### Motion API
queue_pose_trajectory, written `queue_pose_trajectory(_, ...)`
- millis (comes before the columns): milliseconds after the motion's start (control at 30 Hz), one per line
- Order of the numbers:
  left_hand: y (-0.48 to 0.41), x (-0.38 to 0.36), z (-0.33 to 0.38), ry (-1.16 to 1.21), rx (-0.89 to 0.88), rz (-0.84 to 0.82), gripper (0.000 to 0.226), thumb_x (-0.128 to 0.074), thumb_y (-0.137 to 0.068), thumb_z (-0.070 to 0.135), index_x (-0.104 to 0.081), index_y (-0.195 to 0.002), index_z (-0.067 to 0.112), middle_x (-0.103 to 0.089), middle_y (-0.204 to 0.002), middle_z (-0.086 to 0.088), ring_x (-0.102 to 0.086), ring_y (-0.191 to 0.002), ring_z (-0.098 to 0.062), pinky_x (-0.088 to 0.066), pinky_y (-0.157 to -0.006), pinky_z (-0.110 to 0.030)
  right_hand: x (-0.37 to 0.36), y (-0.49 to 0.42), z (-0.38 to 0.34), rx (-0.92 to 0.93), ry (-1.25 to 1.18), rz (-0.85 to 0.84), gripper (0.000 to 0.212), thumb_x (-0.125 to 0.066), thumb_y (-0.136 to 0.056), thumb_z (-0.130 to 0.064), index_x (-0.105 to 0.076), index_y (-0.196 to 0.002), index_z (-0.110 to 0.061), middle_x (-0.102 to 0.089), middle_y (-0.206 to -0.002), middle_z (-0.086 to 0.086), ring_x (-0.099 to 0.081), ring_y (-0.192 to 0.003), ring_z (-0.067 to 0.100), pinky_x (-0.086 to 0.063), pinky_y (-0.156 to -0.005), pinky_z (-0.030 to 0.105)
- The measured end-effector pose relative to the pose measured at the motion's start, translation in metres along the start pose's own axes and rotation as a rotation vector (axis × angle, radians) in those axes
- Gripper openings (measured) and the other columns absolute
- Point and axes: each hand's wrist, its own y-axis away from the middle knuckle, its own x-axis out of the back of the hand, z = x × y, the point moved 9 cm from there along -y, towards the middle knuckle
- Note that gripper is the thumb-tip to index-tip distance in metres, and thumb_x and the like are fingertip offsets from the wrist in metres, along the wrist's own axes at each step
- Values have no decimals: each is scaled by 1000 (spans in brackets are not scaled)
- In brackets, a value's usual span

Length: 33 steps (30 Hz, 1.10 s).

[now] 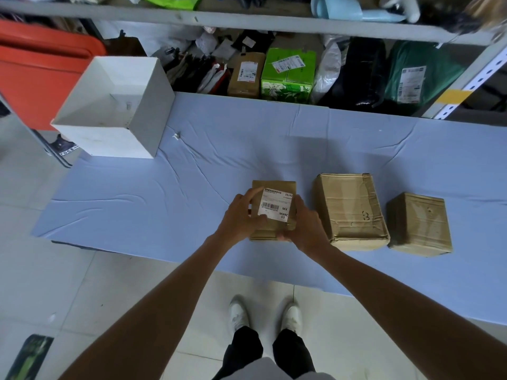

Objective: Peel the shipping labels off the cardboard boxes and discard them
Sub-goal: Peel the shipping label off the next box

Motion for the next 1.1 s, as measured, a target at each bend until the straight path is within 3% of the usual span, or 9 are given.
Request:
queue_pose_trajectory(200,0,-2,5,-68,38,17,70,-54,-67,43,-40,-136,34,-47,-115,-7,-58,-102,-24,-52,-91,-40,-3,-1,0,25,54,13,88,-86,-58,-3,-37,-129,-15,-64,-113,0,-61,-99,14,-48,-58,7)
queue_pose_trajectory(333,-3,0,6,-97,26,32,56,-63,-79,31,-45,-132,34,-47,-116,-7,-59,-101,-25,-52,-92,-41,-3,-2,-2,43,80,19,89,-86,-57,-5,-35,-130,-13,-65,-115,2,-63,-102,19,-49,-66,11)
queue_pose_trajectory(467,-2,-9,6,-143,50,-31,18,-68,-79,35,-69,-97,33,-42,-114,-1,-55,-100,-19,-47,-90,-24,-2,-3,-1,35,69,18,86,-86,-59,-6,-36,-129,-14,-65,-115,1,-64,-101,19,-48,-64,9)
queue_pose_trajectory(533,0,-8,2,-89,49,-32,26,-70,-74,42,-66,-100,38,-44,-115,0,-56,-101,-18,-48,-90,-26,-1,-3,-1,32,51,8,84,-85,-61,-6,-37,-129,-15,-64,-115,0,-62,-101,16,-47,-65,8)
queue_pose_trajectory(633,-3,0,-3,-4,44,-22,56,-62,-68,40,-45,-120,52,-49,-118,-1,-60,-105,-21,-52,-91,-38,-1,-2,-3,45,54,-1,82,-84,-63,-5,-37,-130,-14,-62,-117,1,-60,-104,17,-44,-63,4)
queue_pose_trajectory(767,-3,-3,-1,-32,50,-25,70,-58,-67,42,-38,-134,43,-46,-116,-4,-58,-103,-23,-51,-93,-40,-3,-2,-3,41,64,1,81,-83,-65,-5,-36,-129,-15,-62,-118,1,-61,-109,21,-47,-67,8)
queue_pose_trajectory(900,-9,-2,2,-74,30,17,52,-61,-78,32,-48,-128,38,-47,-116,-6,-58,-100,-24,-50,-89,-34,-2,-2,-2,49,98,11,86,-85,-63,-7,-34,-131,-13,-63,-118,2,-62,-106,21,-53,-72,18)
queue_pose_trajectory(1000,-8,-6,2,-54,34,20,30,-67,-76,38,-66,-106,39,-48,-117,-2,-58,-101,-20,-49,-92,-32,-3,-2,-2,60,122,21,90,-86,-61,-9,-32,-133,-14,-64,-120,4,-63,-105,23,-58,-78,29)
queue_pose_trajectory(1100,-5,-7,-2,-91,19,28,25,-68,-79,35,-66,-104,35,-45,-116,-1,-57,-101,-18,-45,-92,-28,-4,-2,-1,68,124,21,90,-85,-62,-10,-30,-133,-15,-63,-121,4,-63,-106,24,-59,-77,31)
